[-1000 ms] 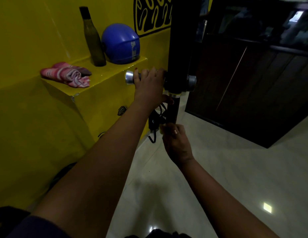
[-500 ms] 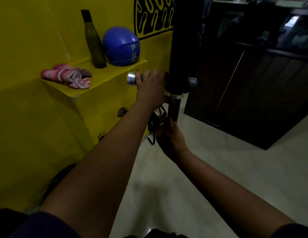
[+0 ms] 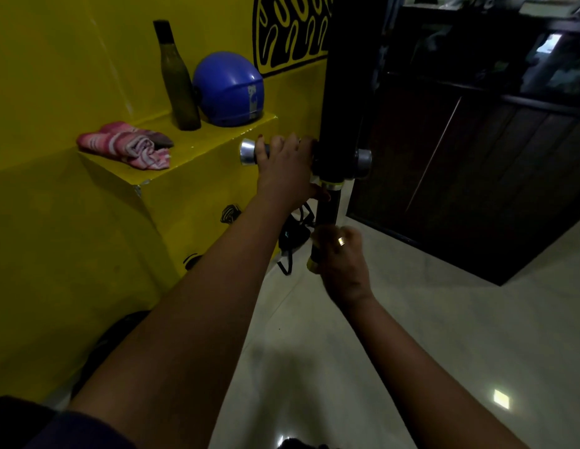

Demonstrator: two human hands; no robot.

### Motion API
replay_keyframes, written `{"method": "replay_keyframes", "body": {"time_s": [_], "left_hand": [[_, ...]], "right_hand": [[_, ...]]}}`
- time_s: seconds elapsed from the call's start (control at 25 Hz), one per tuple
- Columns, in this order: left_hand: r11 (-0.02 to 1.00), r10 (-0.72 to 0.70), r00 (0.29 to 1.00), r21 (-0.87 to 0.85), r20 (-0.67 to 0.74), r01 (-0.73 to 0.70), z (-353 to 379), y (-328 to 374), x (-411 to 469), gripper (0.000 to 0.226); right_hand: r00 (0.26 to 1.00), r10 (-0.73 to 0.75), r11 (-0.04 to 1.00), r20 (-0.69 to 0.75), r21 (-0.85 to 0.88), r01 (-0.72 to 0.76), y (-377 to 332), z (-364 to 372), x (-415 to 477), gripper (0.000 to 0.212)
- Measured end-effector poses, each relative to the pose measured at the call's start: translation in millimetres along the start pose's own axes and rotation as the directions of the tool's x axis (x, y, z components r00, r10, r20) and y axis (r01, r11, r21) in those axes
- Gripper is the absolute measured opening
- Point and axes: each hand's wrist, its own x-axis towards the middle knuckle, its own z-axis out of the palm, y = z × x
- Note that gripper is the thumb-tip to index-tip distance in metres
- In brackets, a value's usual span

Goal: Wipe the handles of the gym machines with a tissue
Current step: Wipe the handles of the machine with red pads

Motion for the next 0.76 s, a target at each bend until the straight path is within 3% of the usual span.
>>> {"method": "replay_keyframes", "body": {"time_s": [0.08, 0.16, 0.32, 0.4, 0.56, 0.64, 0.76], "left_hand": [[1.000, -0.006, 1.000, -0.004, -0.005, 0.006, 0, 0, 0, 0.084], [1.000, -0.005, 1.000, -0.007, -0.009, 0.005, -1, 0, -1, 0.083], [1.000, -0.004, 1.000, 0.000, -0.012, 0.004, 0, -1, 0, 0.083], [1.000, -0.002, 1.000, -0.006, -0.010, 0.002, 1, -1, 0, 0.084], [1.000, -0.005, 1.000, -0.012, -0.009, 0.005, 0, -1, 1, 0.085], [1.000, -0.006, 1.000, -0.006, -0.005, 0.006, 0, -1, 0, 0.086], [1.000, -0.003, 1.000, 0.001, -0.003, 0.003, 1, -1, 0, 0.088]], "right_hand": [[0.965, 0.001, 1.000, -0.264, -0.008, -0.003, 11, -2, 19, 0.008], [0.930, 0.240, 0.966, -0.277, 0.167, -0.200, 11, -2, 28, 0.009], [0.913, 0.405, 0.866, 0.056, 0.298, -0.402, 43, 9, -12, 0.017], [0.868, 0.460, 0.763, 0.185, 0.418, -0.493, 45, 7, 4, 0.017], [0.810, 0.455, 0.518, 0.371, 0.629, -0.579, 25, -5, 62, 0.041], [0.759, 0.357, 0.519, 0.544, 0.561, -0.645, 32, -9, 64, 0.035], [0.530, 0.227, 0.681, 0.817, 0.255, -0.686, 39, -12, 68, 0.022]]}}
